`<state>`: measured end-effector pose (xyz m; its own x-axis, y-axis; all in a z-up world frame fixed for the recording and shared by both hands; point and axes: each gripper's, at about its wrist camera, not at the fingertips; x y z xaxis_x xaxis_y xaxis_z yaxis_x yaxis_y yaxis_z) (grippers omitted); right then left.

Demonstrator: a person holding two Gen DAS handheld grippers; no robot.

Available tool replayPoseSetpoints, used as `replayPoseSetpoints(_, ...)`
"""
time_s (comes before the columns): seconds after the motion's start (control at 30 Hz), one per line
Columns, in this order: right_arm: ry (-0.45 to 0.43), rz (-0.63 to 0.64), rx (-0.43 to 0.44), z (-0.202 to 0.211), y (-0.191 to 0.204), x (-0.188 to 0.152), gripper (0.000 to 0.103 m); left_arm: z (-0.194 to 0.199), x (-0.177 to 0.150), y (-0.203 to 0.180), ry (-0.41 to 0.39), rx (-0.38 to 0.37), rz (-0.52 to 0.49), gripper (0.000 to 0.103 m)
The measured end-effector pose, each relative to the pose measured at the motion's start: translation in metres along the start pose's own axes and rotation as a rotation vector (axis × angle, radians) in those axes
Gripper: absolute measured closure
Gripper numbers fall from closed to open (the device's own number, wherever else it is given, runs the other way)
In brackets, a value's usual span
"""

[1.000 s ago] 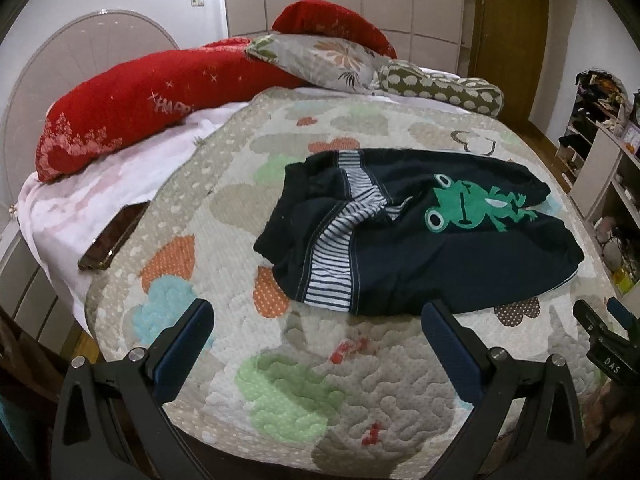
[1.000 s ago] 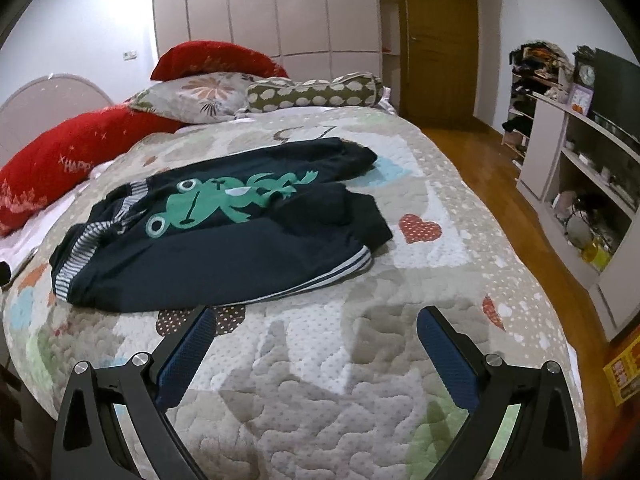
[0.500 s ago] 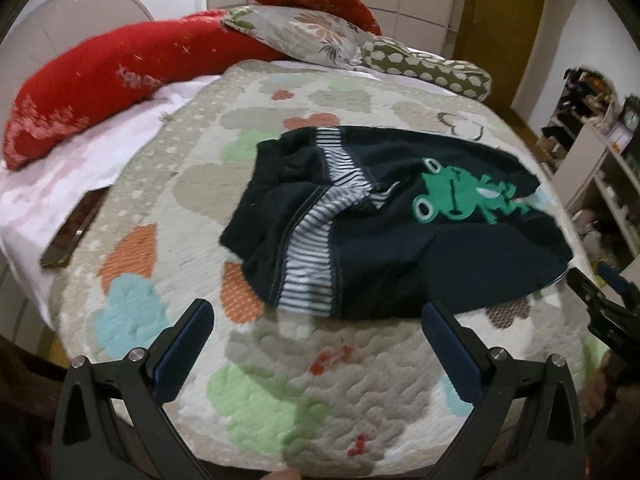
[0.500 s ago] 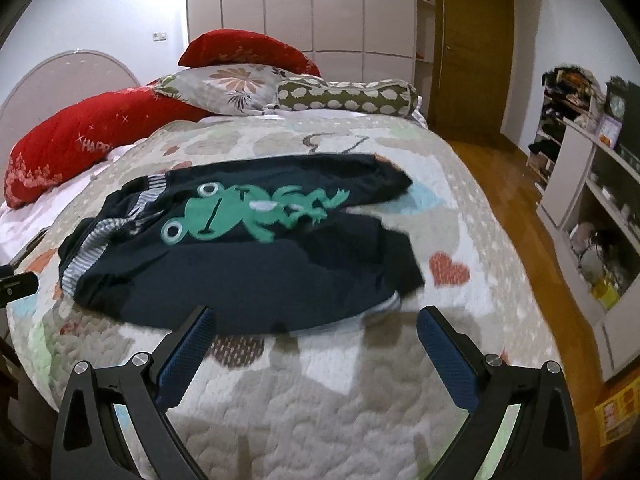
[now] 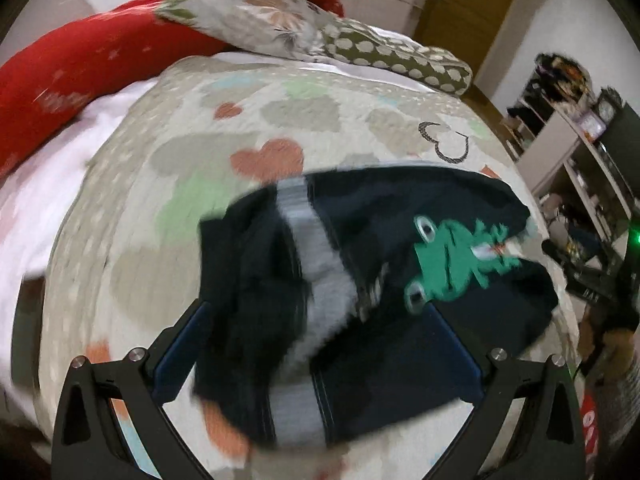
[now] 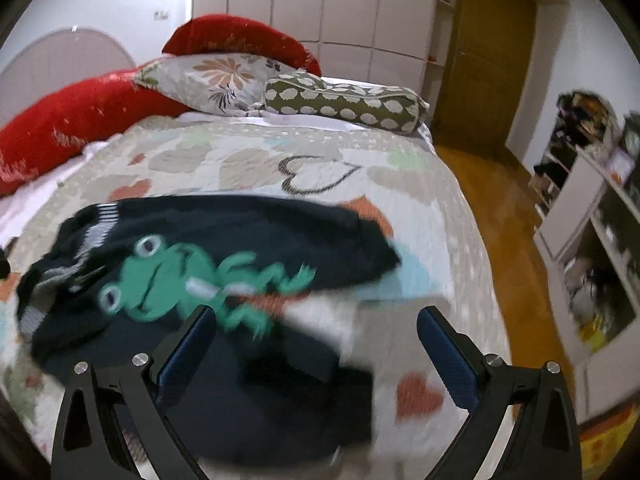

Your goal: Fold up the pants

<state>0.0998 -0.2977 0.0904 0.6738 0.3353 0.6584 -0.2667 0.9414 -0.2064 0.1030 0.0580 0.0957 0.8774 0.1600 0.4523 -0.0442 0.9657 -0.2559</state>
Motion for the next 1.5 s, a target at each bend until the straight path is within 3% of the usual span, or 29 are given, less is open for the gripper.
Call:
replayPoseSetpoints(0.17,0.066,0.059,0.094,-0.06,-0.009,0.059,0.001,-0.067,0.062,0.006,0.158,-0.106,-0.007,0.0)
replayPoseSetpoints(0.27,0.093,0.146,0.106,-0.094,-0.003,0.084,0.002,-0.103,0.086,0.013,0.188,-0.087,-0.024,0.0)
replayPoseSetpoints(0.37,0.12,0.252,0.112,-0.121,0.012,0.097,0.005,-0.127,0.095,0.014,0.212,-0.056,-0.082,0.0)
replayPoseSetpoints(0.5,0.182,0.365,0.172,-0.161,0.032,0.105,0.009,-0.155,0.095,0.015,0.305,-0.083,-0.147,0.0)
replayPoseSetpoints(0.6,0.219,0.386,0.188,-0.186,0.039,0.105,0.016,-0.158,0.089,0.008,0.288,-0.072,-0.189,0.0)
replayPoseSetpoints(0.63,0.224,0.376,0.211,-0.19,0.04,0.105,0.021,-0.157,0.09,0.008,0.279,-0.052,-0.181,0.01)
replayPoseSetpoints(0.67,0.224,0.354,0.256,-0.192,0.041,0.105,0.041,-0.156,0.091,0.009,0.262,-0.008,-0.17,0.034)
replayPoseSetpoints(0.7,0.224,0.327,0.311,-0.192,0.042,0.106,0.074,-0.153,0.092,0.009,0.249,0.01,-0.163,0.046)
replayPoseSetpoints(0.77,0.227,0.3,0.338,-0.189,0.045,0.108,0.093,-0.143,0.097,0.013,0.265,-0.061,-0.108,0.099)
replayPoseSetpoints(1.0,0.129,0.294,0.274,-0.132,0.048,0.113,0.097,-0.087,0.083,0.0,0.13,-0.051,-0.11,0.098)
replayPoseSetpoints(1.17,0.072,0.306,0.247,-0.075,0.05,0.103,0.097,-0.023,0.054,-0.005,0.028,-0.104,-0.094,0.098)
replayPoseSetpoints(1.37,0.023,0.285,0.271,-0.006,0.06,0.055,0.097,0.023,-0.012,-0.012,-0.055,-0.123,-0.102,0.098)
replayPoseSetpoints(1.5,0.028,0.247,0.308,0.021,0.077,-0.002,0.097,0.025,-0.069,-0.002,-0.046,-0.134,-0.054,0.098)
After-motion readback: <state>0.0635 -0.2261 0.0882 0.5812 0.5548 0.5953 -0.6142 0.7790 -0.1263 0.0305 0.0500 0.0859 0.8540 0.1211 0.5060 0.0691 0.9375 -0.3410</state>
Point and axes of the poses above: each gripper's, at about its wrist camera, not at the fingertips, and z roughly against the way its jaws point, y to its left, x to its top, and after that the axes turned 11 degrees about z, right-handed
